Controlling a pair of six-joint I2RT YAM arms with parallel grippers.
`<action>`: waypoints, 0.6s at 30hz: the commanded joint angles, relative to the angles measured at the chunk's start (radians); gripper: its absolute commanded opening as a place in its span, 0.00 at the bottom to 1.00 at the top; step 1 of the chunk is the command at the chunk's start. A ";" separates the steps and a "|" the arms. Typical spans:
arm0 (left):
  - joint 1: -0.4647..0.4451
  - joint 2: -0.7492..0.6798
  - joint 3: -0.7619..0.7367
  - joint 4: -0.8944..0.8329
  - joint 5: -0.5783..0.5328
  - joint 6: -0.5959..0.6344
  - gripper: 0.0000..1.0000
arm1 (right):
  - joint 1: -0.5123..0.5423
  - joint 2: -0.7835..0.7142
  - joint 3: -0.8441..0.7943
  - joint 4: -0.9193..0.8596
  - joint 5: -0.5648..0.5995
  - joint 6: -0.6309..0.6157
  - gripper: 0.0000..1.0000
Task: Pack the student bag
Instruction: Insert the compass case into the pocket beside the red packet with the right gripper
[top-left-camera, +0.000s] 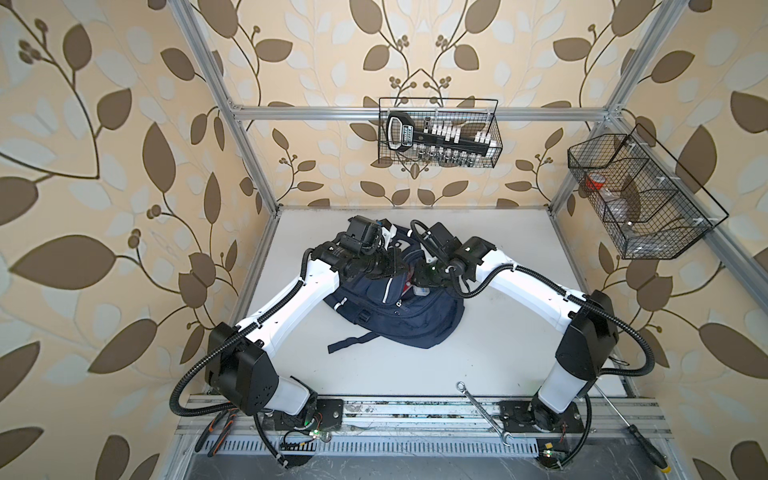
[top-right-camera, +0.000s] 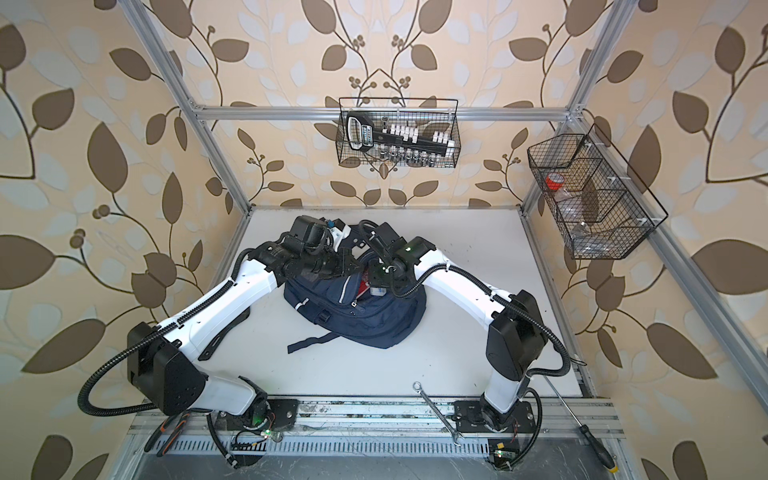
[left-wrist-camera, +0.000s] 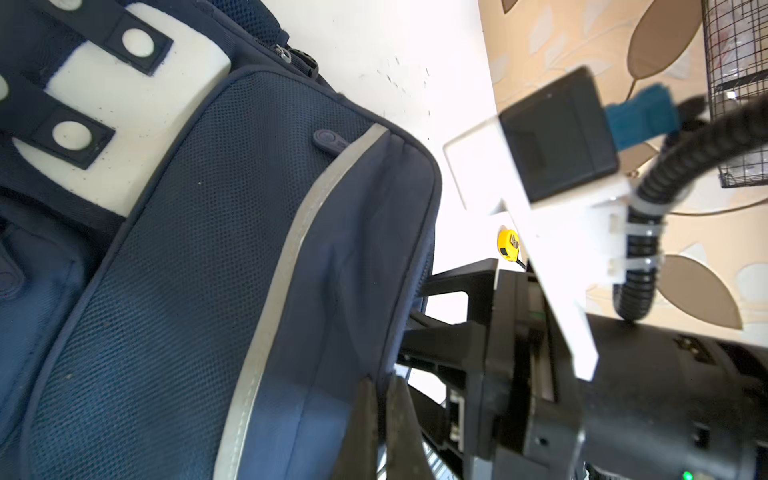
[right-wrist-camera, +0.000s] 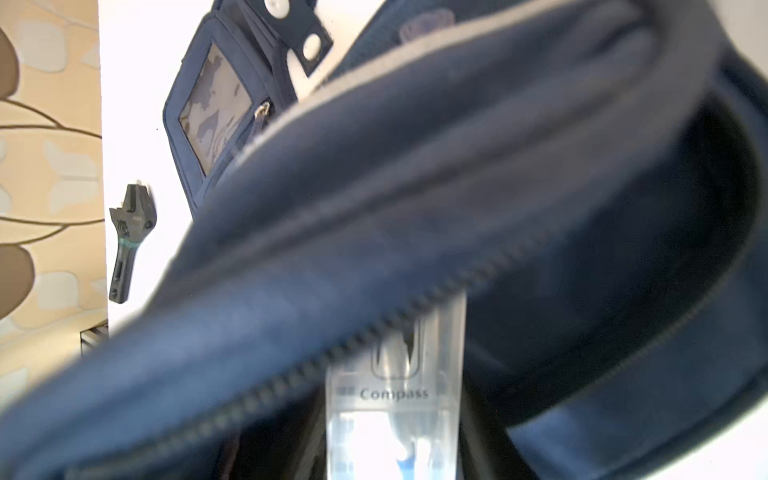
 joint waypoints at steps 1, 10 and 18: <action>0.013 -0.044 0.008 0.101 0.066 -0.022 0.00 | 0.002 0.012 0.038 0.022 0.021 0.034 0.10; 0.013 -0.040 -0.012 0.119 0.064 -0.029 0.00 | 0.013 -0.049 -0.060 0.178 -0.047 0.092 0.62; 0.013 -0.033 -0.013 0.121 0.056 -0.033 0.00 | 0.013 -0.172 -0.211 0.316 -0.086 0.125 0.69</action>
